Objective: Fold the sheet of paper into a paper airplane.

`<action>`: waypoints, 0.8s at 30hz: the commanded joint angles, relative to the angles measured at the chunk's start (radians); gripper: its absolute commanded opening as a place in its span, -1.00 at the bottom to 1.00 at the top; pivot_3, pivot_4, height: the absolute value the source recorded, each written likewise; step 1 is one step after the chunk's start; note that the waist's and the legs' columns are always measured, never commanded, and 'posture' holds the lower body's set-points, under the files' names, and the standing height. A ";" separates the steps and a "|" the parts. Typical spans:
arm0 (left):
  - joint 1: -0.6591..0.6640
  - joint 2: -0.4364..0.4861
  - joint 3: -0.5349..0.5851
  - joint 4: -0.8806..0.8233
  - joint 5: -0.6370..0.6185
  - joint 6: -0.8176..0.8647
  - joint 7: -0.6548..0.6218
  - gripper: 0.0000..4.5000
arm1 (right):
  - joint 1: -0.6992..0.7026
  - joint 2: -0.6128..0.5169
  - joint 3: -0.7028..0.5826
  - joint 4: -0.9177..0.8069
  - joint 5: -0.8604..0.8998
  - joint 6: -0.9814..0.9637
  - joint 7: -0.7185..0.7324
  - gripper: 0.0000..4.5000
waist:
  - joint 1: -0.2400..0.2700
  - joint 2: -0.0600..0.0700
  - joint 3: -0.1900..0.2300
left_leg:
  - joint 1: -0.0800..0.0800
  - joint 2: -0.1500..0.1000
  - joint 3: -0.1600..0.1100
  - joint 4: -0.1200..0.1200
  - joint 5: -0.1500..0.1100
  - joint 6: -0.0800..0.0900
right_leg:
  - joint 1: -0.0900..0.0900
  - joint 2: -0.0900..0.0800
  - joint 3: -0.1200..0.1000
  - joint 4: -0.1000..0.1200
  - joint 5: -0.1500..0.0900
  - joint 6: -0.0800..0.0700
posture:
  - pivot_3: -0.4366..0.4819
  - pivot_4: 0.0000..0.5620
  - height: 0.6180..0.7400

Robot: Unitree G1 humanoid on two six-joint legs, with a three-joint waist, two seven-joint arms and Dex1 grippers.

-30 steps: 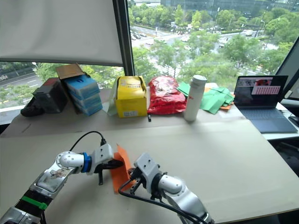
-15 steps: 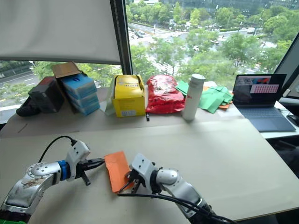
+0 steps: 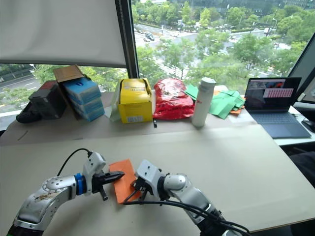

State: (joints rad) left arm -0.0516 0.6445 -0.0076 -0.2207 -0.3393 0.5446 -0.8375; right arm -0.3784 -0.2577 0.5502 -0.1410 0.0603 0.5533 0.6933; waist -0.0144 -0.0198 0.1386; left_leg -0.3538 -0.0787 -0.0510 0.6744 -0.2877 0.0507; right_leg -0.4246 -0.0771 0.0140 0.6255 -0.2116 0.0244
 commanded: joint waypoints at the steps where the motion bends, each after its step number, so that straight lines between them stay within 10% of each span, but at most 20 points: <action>1: 0.017 0.028 -0.020 0.032 0.049 -0.047 -0.006 -1.00 | -0.010 -0.005 -0.002 0.019 -0.015 0.005 0.005 -0.92 | 0.001 0.000 0.000 | 0.001 0.000 0.000 0.000 0.000 0.000 | 0.000 0.000 0.000 -0.001 0.000 0.000 | -0.05 -0.47 1.00; 24: 0.078 0.060 -0.044 -0.010 0.088 -0.082 0.008 -1.00 | -0.326 0.185 -0.072 0.535 -0.090 -0.182 -0.057 -0.92 | -0.005 0.003 0.001 | 0.001 0.002 0.001 0.000 0.000 -0.001 | -0.001 0.000 0.000 0.000 0.001 -0.004 | -0.05 -0.47 1.00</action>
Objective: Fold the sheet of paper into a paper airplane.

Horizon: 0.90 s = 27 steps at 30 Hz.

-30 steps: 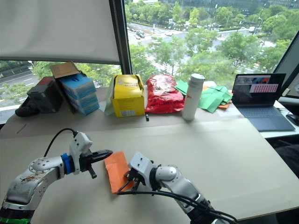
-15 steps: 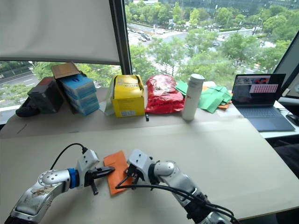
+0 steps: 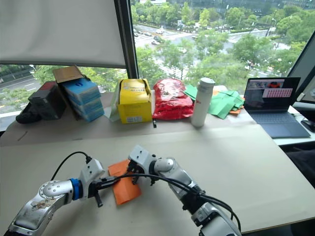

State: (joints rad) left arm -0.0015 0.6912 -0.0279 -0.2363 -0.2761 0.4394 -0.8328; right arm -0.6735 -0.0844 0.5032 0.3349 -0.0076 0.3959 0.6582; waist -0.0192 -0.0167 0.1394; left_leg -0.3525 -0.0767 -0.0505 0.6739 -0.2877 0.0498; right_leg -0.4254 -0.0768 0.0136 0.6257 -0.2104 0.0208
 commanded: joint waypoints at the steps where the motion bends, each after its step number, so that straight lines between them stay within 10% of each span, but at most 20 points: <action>1: 0.029 0.013 -0.023 0.003 0.025 0.024 0.004 -1.00 | -0.042 0.018 -0.029 0.077 -0.025 -0.035 -0.020 -0.92 | 0.000 0.000 0.000 | 0.000 0.000 0.000 0.000 0.000 0.000 | 0.000 0.000 0.000 0.000 0.000 0.000 | -0.05 -0.47 1.00; 15: 0.042 0.020 -0.011 -0.016 0.022 0.032 0.023 -1.00 | -0.103 0.080 -0.045 0.206 -0.060 -0.118 0.001 -0.92 | -0.005 0.001 0.000 | 0.000 0.000 0.000 -0.006 0.001 -0.003 | -0.002 0.000 0.000 0.001 0.000 0.000 | -0.05 -0.47 1.00; 27: 0.037 0.022 -0.014 -0.019 0.020 0.041 0.024 -1.00 | 0.017 0.029 -0.028 -0.072 -0.052 -0.122 0.085 -0.92 | -0.009 0.003 0.001 | 0.000 0.000 0.000 -0.007 0.001 -0.002 | -0.002 0.000 0.000 0.000 0.000 0.000 | -0.05 -0.47 1.00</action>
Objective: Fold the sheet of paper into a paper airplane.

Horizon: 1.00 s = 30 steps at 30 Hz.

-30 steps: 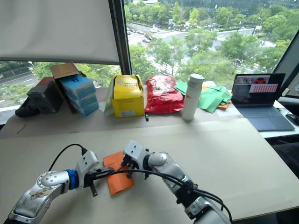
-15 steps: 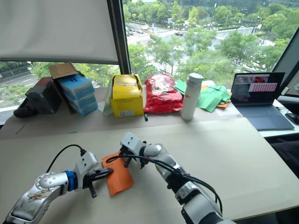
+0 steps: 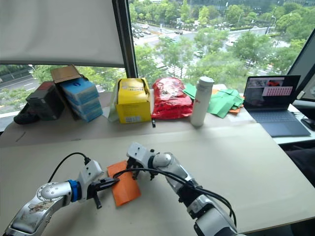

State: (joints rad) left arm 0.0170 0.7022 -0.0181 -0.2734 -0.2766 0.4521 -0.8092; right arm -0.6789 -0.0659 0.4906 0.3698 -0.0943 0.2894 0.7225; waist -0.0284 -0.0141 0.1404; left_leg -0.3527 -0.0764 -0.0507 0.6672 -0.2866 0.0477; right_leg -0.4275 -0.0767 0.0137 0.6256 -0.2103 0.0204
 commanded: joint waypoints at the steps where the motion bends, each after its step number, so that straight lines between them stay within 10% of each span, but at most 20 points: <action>1: 0.017 0.011 -0.025 0.018 0.021 0.029 -0.001 -1.00 | 0.035 0.002 -0.020 -0.144 0.039 -0.004 0.028 -0.92 | 0.001 0.000 0.000 | 0.000 0.000 0.000 0.000 0.000 0.000 | 0.000 0.000 0.000 0.000 0.000 0.000 | -0.05 -0.47 1.00; 30: 0.002 0.014 -0.032 0.023 0.021 0.035 -0.007 -1.00 | 0.233 -0.231 0.077 -0.484 0.052 0.266 0.207 -0.92 | 0.013 0.001 0.001 | 0.000 0.000 0.000 0.000 0.000 0.000 | 0.001 0.000 0.000 -0.002 0.000 0.000 | -0.05 -0.47 1.00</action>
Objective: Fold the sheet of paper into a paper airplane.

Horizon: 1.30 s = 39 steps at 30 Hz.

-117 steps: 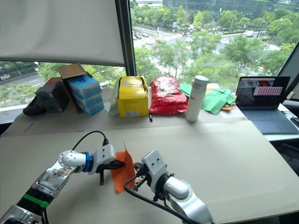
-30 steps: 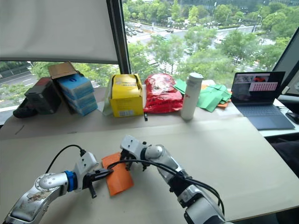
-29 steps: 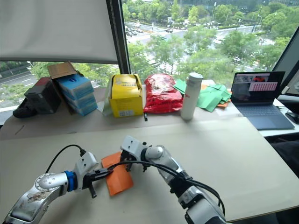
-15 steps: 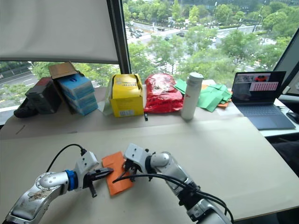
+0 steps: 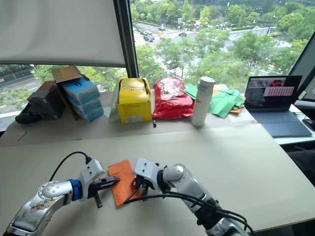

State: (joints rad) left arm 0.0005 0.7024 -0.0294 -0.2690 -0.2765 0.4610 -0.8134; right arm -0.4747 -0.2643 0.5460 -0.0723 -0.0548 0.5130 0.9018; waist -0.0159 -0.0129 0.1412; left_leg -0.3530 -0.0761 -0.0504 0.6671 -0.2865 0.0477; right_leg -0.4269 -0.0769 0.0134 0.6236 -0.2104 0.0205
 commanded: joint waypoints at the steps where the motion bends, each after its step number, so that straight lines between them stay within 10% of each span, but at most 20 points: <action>1: 0.017 0.015 -0.022 0.020 0.021 0.026 -0.004 -1.00 | 0.038 -0.046 0.022 -0.067 0.019 0.055 0.038 -0.92 | 0.001 0.000 0.000 | 0.000 0.000 0.000 0.000 0.000 0.000 | 0.000 0.000 0.000 0.000 0.000 0.000 | -0.05 -0.47 1.00; 18: -0.004 0.019 -0.024 0.045 0.022 0.013 -0.027 -1.00 | 0.052 -0.132 0.046 -0.187 0.061 0.125 0.064 -0.92 | 0.002 0.000 0.000 | 0.000 0.001 0.000 0.000 0.000 0.000 | 0.003 0.000 -0.001 -0.007 0.000 0.000 | -0.05 -0.47 1.00; 31: 0.061 0.083 0.238 -0.073 -0.185 0.102 -0.091 -1.00 | 0.133 -0.145 -0.275 -0.344 0.302 0.113 0.013 -0.92 | 0.003 -0.002 0.001 | -0.015 0.002 0.000 0.001 0.001 -0.002 | -0.012 0.000 -0.001 -0.006 0.002 -0.003 | -0.05 -0.47 1.00; 39: 0.090 0.072 0.185 -0.065 -0.162 0.081 -0.090 -1.00 | 0.168 -0.183 -0.292 -0.333 0.308 0.100 -0.027 -0.92 | 0.004 -0.002 0.002 | -0.017 0.002 0.001 0.001 0.000 0.000 | -0.012 0.000 -0.001 -0.009 0.003 -0.005 | -0.05 -0.47 1.00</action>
State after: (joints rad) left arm 0.0972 0.7773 0.1641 -0.3171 -0.4415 0.5643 -0.9065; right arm -0.3040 -0.4447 0.2658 -0.3675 0.2312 0.6230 0.8830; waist -0.0116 -0.0151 0.1432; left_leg -0.3699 -0.0744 -0.0496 0.6680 -0.2865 0.0479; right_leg -0.4387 -0.0772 0.0127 0.6147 -0.2074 0.0155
